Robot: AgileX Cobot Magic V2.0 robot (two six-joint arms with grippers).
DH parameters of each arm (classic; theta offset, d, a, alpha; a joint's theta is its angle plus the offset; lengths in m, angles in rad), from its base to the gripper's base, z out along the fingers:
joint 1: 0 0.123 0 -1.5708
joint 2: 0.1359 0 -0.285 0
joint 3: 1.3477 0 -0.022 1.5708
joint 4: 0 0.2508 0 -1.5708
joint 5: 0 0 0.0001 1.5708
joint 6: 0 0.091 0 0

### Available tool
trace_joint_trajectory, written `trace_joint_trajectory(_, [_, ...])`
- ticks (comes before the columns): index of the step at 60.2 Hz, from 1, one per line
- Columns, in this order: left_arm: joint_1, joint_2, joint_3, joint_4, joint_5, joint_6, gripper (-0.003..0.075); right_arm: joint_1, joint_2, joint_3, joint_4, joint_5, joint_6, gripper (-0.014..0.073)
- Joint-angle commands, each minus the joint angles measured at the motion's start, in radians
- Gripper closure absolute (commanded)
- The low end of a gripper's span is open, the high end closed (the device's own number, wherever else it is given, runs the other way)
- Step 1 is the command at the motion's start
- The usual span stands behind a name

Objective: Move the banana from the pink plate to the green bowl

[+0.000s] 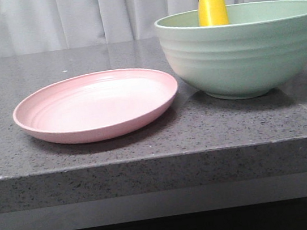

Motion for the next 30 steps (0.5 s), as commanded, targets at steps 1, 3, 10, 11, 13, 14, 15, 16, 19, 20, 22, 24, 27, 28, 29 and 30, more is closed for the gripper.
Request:
trace_joint_trajectory(1, [0.001, -0.066, 0.021, -0.033, -0.096, -0.012, 0.0741, 0.001, -0.068, 0.012, 0.018, -0.109, -0.010, 0.0654])
trace_joint_trajectory(3, [0.001, -0.085, 0.031, -0.038, -0.098, -0.012, 0.0741, 0.001, -0.090, 0.018, 0.018, -0.109, -0.010, 0.0654])
trace_joint_trajectory(10, [0.001, -0.130, 0.043, -0.038, -0.108, -0.012, 0.0741, 0.001, -0.116, 0.020, 0.018, -0.109, -0.010, 0.0654])
trace_joint_trajectory(11, [0.001, -0.131, 0.043, -0.038, -0.111, -0.012, 0.0741, 0.001, -0.116, 0.020, 0.018, -0.108, -0.010, 0.0654])
trace_joint_trajectory(13, [0.001, -0.131, 0.043, -0.038, -0.114, -0.012, 0.0741, 0.001, -0.116, 0.020, 0.018, -0.108, -0.010, 0.0654])
trace_joint_trajectory(14, [0.001, -0.131, 0.043, -0.038, -0.114, -0.012, 0.0741, 0.001, -0.116, 0.020, 0.018, -0.108, -0.010, 0.0654])
trace_joint_trajectory(15, [0.001, -0.131, 0.043, -0.038, -0.114, -0.012, 0.0741, 0.001, -0.116, 0.020, 0.018, -0.109, -0.010, 0.0654])
trace_joint_trajectory(16, [0.001, -0.131, 0.043, -0.038, -0.114, -0.012, 0.0741, 0.001, -0.116, 0.020, 0.018, -0.109, -0.010, 0.0654])
trace_joint_trajectory(19, [0.001, -0.131, 0.043, -0.038, -0.114, -0.012, 0.0741, 0.001, -0.116, 0.020, 0.018, -0.109, -0.010, 0.0654])
trace_joint_trajectory(20, [0.001, -0.131, 0.043, -0.038, -0.114, -0.012, 0.0741, 0.001, -0.116, 0.020, 0.018, -0.109, -0.010, 0.0654])
trace_joint_trajectory(22, [0.001, -0.131, 0.043, -0.038, -0.114, -0.012, 0.0741, 0.001, -0.116, 0.020, 0.018, -0.109, -0.010, 0.0654])
trace_joint_trajectory(24, [0.001, -0.131, 0.043, -0.038, -0.114, -0.012, 0.0741, 0.001, -0.116, 0.020, 0.018, -0.109, -0.010, 0.0654])
trace_joint_trajectory(27, [0.001, -0.131, 0.043, -0.038, -0.114, -0.012, 0.0741, 0.001, -0.116, 0.020, 0.018, -0.109, -0.010, 0.0654])
trace_joint_trajectory(28, [0.001, -0.131, 0.043, -0.038, -0.114, -0.012, 0.0741, 0.001, -0.116, 0.020, 0.018, -0.109, -0.010, 0.0654])
trace_joint_trajectory(29, [0.001, -0.131, 0.043, -0.038, -0.114, -0.012, 0.0741, 0.001, -0.116, 0.020, 0.018, -0.109, -0.010, 0.0654])
trace_joint_trajectory(30, [0.001, -0.131, 0.043, -0.038, -0.114, -0.012, 0.0741, 0.001, -0.116, 0.020, 0.018, -0.109, -0.010, 0.0654])
